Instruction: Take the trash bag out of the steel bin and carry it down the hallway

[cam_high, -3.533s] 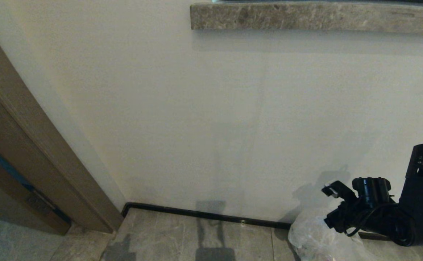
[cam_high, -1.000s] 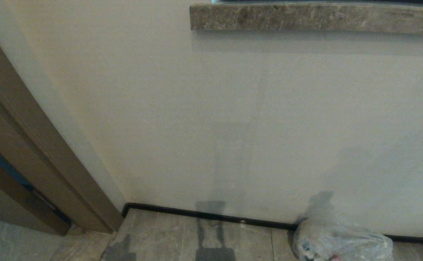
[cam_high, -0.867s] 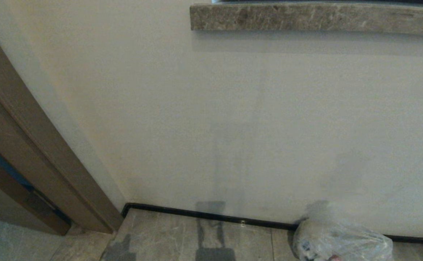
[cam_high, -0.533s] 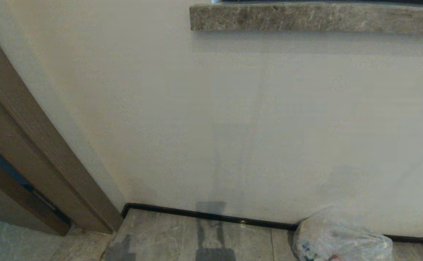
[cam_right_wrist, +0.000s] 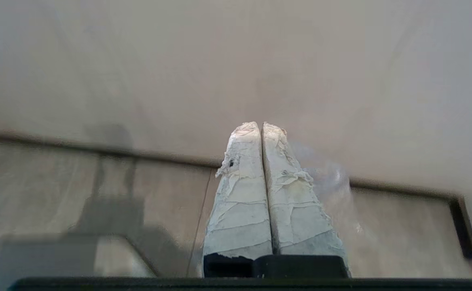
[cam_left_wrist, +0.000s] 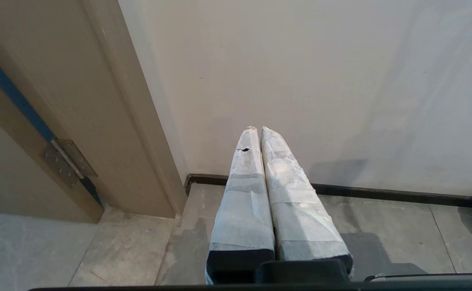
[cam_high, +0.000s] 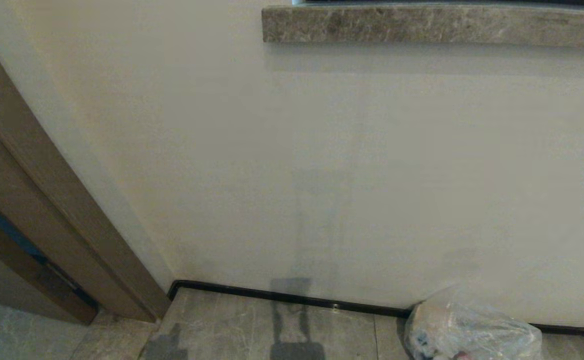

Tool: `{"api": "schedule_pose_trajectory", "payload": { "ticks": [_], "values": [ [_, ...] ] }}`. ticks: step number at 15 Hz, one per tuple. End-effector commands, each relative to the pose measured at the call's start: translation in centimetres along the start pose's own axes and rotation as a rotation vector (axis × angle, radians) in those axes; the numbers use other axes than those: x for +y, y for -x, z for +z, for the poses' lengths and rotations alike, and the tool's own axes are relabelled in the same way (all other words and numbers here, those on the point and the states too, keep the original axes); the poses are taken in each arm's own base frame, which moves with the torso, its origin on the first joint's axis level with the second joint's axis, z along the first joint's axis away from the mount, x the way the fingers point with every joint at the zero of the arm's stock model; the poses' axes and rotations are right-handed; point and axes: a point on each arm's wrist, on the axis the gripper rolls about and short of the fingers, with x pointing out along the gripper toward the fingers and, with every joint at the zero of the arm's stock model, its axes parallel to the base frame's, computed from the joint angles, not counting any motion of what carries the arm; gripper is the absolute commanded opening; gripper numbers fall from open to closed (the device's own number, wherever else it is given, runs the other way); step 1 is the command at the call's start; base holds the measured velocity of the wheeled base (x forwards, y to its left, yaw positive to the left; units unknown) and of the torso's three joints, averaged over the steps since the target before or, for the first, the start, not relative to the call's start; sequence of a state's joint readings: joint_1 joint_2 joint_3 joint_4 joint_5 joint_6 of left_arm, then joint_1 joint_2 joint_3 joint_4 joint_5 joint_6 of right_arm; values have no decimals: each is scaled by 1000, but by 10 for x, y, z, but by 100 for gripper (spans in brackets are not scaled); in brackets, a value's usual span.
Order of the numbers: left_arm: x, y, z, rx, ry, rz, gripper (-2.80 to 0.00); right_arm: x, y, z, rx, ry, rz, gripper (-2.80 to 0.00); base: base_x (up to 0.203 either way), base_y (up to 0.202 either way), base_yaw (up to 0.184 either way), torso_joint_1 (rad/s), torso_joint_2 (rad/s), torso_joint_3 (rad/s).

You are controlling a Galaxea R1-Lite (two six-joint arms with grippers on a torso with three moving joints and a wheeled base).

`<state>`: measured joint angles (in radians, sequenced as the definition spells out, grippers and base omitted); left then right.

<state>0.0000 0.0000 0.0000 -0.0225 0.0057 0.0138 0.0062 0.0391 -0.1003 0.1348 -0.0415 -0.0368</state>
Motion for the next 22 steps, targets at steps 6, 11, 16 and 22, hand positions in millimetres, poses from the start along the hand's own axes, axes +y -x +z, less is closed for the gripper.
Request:
{"api": "schedule_pose_trajectory", "payload": {
  "ticks": [6,11,16,22],
  "values": [
    [0,-1,-3,12,1,0,-280,2,-6,-14,-76,-2,31,-280,0,0,0,0,0,0],
    [0,-1,-3,12,1,0,-280,2,-6,-14,-75,6,40,-280,0,0,0,0,0,0],
    [0,-1,-3,12,1,0,-280,2,-6,-14,-78,-14,31,-280,0,0,0,0,0,0],
    [0,-1,-3,12,1,0,-280,2,-6,-14,-79,-14,31,-280,0,0,0,0,0,0]
  ]
}}
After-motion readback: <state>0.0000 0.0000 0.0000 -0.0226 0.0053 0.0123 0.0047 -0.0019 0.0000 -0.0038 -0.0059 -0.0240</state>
